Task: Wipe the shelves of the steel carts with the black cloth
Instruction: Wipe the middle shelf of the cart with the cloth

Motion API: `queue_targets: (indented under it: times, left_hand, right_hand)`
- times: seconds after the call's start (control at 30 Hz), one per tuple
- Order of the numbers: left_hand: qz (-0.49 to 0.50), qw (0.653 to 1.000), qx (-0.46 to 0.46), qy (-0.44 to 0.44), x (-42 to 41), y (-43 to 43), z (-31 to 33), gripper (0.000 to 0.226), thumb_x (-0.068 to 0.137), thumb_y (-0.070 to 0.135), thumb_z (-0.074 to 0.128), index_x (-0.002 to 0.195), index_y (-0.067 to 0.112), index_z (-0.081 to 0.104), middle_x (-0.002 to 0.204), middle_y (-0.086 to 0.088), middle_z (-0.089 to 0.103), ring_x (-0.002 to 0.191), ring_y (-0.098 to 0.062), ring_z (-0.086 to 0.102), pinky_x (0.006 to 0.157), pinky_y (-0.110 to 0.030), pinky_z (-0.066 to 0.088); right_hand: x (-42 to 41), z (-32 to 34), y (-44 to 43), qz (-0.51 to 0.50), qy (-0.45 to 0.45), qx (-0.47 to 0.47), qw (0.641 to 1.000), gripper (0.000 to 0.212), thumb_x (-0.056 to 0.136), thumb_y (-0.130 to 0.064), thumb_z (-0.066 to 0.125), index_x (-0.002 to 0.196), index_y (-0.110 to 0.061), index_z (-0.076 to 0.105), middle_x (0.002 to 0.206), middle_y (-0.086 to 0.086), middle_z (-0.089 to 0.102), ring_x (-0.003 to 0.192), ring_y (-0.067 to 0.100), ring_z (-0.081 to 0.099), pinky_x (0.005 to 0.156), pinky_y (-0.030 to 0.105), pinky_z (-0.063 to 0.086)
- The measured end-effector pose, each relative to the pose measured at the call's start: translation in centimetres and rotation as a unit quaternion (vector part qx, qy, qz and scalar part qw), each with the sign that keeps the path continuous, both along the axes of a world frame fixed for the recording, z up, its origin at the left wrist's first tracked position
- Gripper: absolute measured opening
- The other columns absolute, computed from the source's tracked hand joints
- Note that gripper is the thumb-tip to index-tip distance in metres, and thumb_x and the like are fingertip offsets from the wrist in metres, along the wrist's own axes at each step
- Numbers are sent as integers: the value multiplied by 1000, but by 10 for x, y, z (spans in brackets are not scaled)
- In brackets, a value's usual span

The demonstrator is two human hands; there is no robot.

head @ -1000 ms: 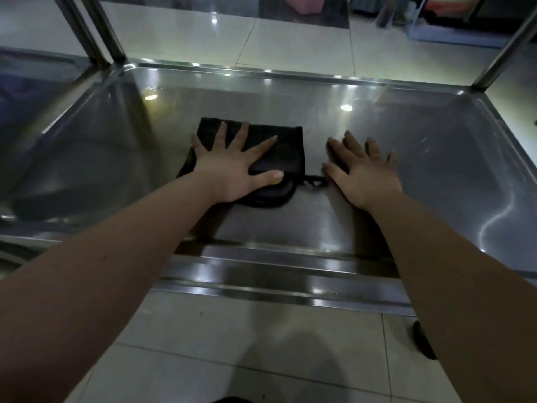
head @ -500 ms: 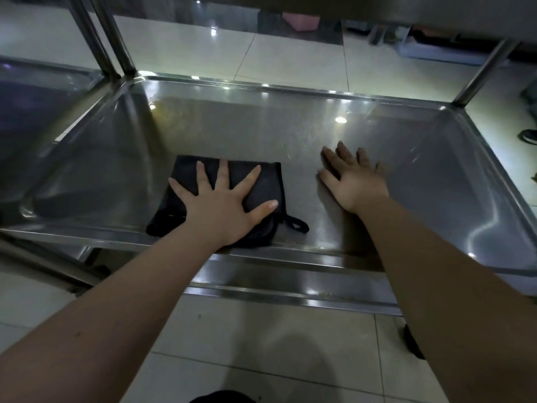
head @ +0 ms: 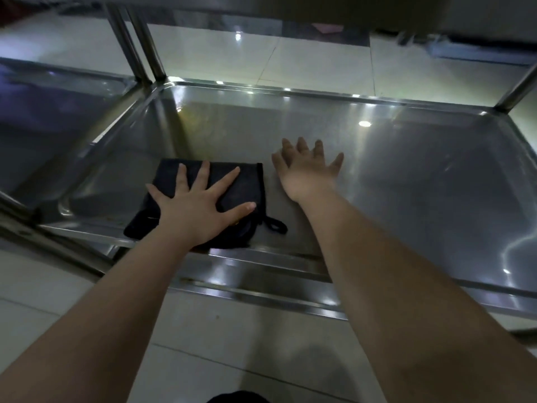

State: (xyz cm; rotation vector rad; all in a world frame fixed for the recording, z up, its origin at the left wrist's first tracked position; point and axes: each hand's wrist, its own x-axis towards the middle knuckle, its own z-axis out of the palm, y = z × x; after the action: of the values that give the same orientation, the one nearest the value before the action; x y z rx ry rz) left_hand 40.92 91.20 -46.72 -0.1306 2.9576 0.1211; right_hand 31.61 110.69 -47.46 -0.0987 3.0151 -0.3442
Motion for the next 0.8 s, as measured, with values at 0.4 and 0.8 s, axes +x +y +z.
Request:
queue_targets:
  times: [0.4, 0.8]
  left_hand:
    - [-38, 999, -12, 21, -130, -27, -1, 87, 63, 96, 9, 143, 65, -5, 164, 7, -9, 148, -36, -11, 104, -78, -4]
    - [-56, 998, -5, 27, -140, -20, -2, 78, 75, 91, 15, 145, 62, -3, 164, 5, -7, 148, -37, -12, 105, -77, -5]
  right_hand:
    - [-4, -12, 1, 37, 27, 96, 994, 70, 87, -78, 9, 150, -50, -3, 163, -7, -9, 147, 38, -15, 108, 70, -13]
    - [-5, -14, 3, 37, 36, 59, 997, 67, 89, -76, 13, 150, -51, 3, 164, -7, -5, 148, 37, -10, 117, 55, -7]
